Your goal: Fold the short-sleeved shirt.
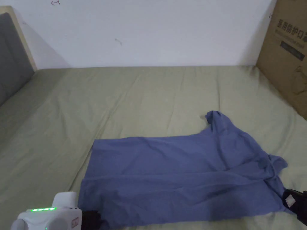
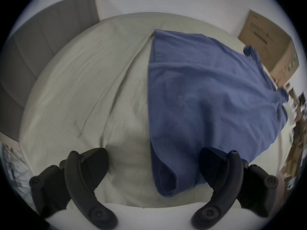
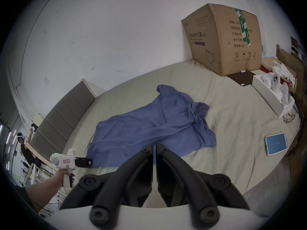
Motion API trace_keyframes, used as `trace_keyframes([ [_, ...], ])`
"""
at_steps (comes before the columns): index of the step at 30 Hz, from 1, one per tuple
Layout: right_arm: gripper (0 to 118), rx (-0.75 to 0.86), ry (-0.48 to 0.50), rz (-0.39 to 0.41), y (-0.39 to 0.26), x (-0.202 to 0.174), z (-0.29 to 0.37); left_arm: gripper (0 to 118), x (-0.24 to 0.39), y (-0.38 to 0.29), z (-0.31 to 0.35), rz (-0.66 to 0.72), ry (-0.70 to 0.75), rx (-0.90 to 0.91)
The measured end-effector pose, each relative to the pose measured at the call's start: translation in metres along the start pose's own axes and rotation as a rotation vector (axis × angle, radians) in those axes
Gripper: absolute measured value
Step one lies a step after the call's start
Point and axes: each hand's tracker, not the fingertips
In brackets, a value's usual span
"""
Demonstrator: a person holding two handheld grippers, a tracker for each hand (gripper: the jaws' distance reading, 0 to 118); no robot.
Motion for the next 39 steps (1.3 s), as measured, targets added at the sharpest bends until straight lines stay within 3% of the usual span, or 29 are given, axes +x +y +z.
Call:
trace_keyframes([
  [2,4,-0.007,-0.011,-0.009,0.001,0.006,-0.003,76,0.004,0.003,0.011,0.023,-0.003,0.009],
  [3,4,-0.007,-0.019,-0.009,0.002,0.009,-0.004,32,0.009,0.004,0.019,0.022,-0.002,0.017],
  [4,4,-0.005,-0.03,-0.007,0.004,0.013,-0.005,3,0.014,0.005,0.026,0.015,0.005,0.059],
  [8,4,0.046,-0.087,-0.02,0.021,0.039,-0.005,4,0.022,0.009,0.03,0.033,-0.138,0.068],
  [9,4,0.068,-0.096,-0.053,0.028,0.053,-0.008,3,0.029,0.009,0.032,0.007,-0.119,0.068],
  [12,16,0.002,-0.108,-0.046,0.053,0.093,-0.032,4,0.032,0.009,0.041,-0.148,-0.004,0.112],
  [13,34,-0.063,-0.108,-0.04,0.06,0.104,-0.044,3,0.03,0.01,0.043,-0.157,-0.003,0.115],
  [15,118,-0.215,-0.19,-0.026,0.067,0.123,-0.077,4,0.023,0.011,0.05,-0.134,-0.013,0.112],
  [20,115,-0.48,-0.23,-0.047,0.038,0.162,-0.148,4,0.021,0.01,0.062,-0.062,-0.025,0.103],
  [22,105,-0.492,-0.244,-0.039,0.038,0.154,-0.175,4,0.019,0.013,0.058,-0.059,-0.024,0.091],
  [23,94,-0.467,-0.246,-0.022,0.035,0.153,-0.18,4,0.022,0.012,0.057,-0.065,-0.019,0.086],
  [24,68,-0.467,-0.255,0.025,0.034,0.151,-0.184,4,0.023,0.012,0.055,-0.073,-0.013,0.077],
  [25,51,-0.459,-0.271,0.051,0.034,0.151,-0.186,4,0.023,0.013,0.052,-0.079,-0.01,0.071],
  [29,12,-0.488,-0.237,0.074,0.035,0.146,-0.181,4,0.022,0.015,0.047,-0.107,0.003,0.053],
  [34,9,-0.493,-0.203,0.171,0.043,0.128,-0.152,3,0.015,0.019,0.061,-0.12,-0.002,0.053],
  [39,9,-0.466,-0.124,0.125,0.041,0.115,-0.086,3,-0.007,0.016,0.092,-0.116,-0.035,0.043],
])
